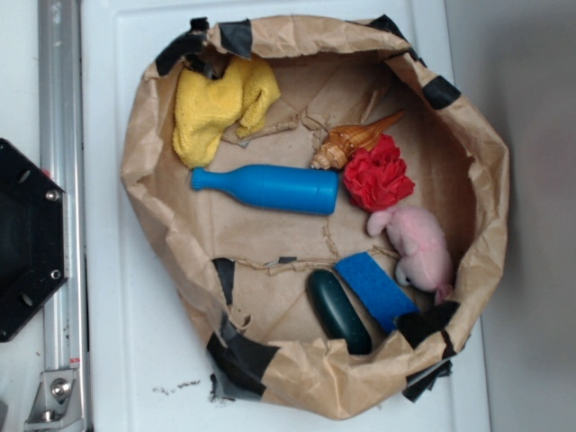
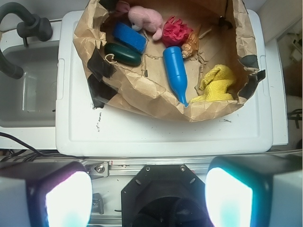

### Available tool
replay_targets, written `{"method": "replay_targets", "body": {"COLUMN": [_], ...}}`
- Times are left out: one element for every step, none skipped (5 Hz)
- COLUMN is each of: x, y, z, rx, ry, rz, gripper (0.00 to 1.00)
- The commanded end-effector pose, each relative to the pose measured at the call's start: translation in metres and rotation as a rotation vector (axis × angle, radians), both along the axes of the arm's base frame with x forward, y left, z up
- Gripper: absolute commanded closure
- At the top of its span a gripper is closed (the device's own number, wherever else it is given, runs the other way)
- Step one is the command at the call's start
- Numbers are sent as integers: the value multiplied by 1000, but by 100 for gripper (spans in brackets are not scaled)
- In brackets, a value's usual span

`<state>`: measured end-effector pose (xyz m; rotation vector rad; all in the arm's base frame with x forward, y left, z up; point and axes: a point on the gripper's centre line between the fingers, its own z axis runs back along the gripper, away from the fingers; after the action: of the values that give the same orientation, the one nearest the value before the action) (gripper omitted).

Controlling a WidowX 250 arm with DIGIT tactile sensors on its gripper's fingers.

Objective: Grab the yellow cloth.

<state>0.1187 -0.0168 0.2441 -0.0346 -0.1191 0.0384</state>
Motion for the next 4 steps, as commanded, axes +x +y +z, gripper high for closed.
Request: {"method": "replay_targets", "body": {"x": [0,50,94,116], "y": [0,15,30,46], "z": [0,-38,-65,-113], "rx": [0,250,303,265], "ry": [0,10,32,85], "rz": [0,-9,-61,-222], "gripper": [0,0,0,0]}}
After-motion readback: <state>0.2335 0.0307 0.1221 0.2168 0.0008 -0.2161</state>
